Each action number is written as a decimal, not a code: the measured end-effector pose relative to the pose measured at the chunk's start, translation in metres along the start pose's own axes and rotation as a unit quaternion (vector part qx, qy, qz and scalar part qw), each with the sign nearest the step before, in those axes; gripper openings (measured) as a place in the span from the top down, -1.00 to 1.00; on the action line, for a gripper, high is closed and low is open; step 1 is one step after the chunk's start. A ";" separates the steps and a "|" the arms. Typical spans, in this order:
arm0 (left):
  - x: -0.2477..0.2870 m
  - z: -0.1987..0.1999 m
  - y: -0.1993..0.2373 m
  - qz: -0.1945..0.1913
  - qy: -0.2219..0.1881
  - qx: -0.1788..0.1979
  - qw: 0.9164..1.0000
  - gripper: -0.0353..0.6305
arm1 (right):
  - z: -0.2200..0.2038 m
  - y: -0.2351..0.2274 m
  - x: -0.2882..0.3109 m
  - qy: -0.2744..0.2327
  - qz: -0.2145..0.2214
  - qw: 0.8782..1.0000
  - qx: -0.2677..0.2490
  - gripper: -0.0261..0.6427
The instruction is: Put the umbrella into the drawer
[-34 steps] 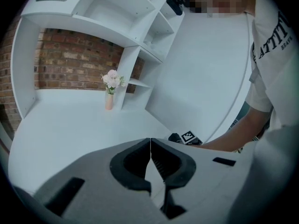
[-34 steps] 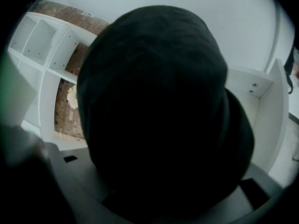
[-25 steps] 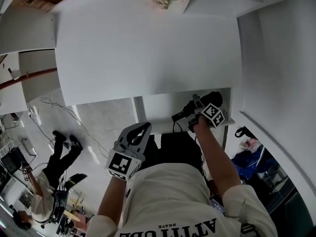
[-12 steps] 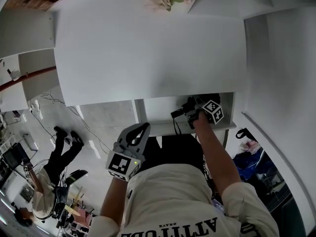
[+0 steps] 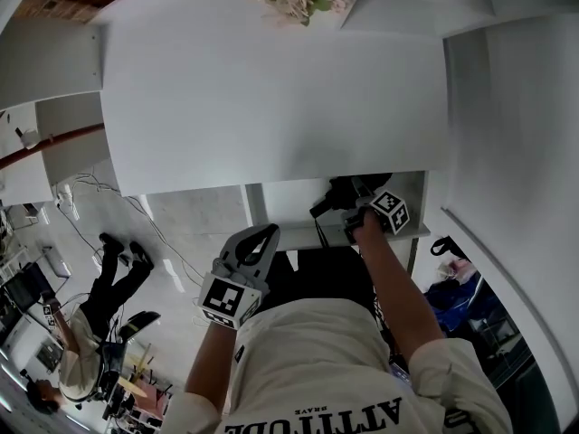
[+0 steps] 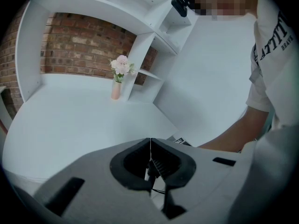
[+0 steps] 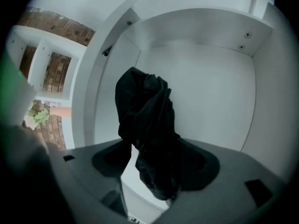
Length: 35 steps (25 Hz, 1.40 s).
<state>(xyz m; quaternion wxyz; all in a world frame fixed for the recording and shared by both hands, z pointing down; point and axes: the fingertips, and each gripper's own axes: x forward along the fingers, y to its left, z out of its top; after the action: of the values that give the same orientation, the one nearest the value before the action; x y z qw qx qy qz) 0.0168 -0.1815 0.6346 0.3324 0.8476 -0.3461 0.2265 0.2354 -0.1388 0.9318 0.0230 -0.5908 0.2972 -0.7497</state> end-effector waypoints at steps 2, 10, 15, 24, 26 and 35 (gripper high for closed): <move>0.001 0.002 -0.002 -0.001 -0.004 0.007 1.000 0.82 | -0.002 0.004 -0.006 0.003 0.012 1.000 0.001 0.09; -0.007 0.007 -0.013 0.006 -0.018 0.015 1.000 0.81 | -0.003 0.014 -0.036 0.008 0.045 0.999 -0.029 0.10; -0.017 0.004 -0.019 0.013 -0.028 0.026 0.999 0.81 | -0.003 0.022 -0.053 0.005 0.058 0.996 -0.064 0.10; -0.047 0.002 -0.018 0.033 -0.057 0.024 0.998 0.81 | -0.026 0.079 -0.098 -0.002 0.138 0.968 -0.208 0.27; -0.054 0.000 -0.018 0.035 -0.062 0.023 0.997 0.81 | -0.030 0.089 -0.108 -0.010 0.155 0.961 -0.230 0.41; -0.104 -0.022 -0.015 0.048 -0.094 0.027 0.994 0.81 | -0.070 0.113 -0.153 -0.048 0.198 0.911 -0.360 0.72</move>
<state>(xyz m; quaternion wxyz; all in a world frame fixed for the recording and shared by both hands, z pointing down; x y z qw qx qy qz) -0.0442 -0.1117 0.5794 0.2643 0.8560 -0.4103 0.1706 0.1823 -0.1435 0.7364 -0.0288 -0.5233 0.6562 -0.5428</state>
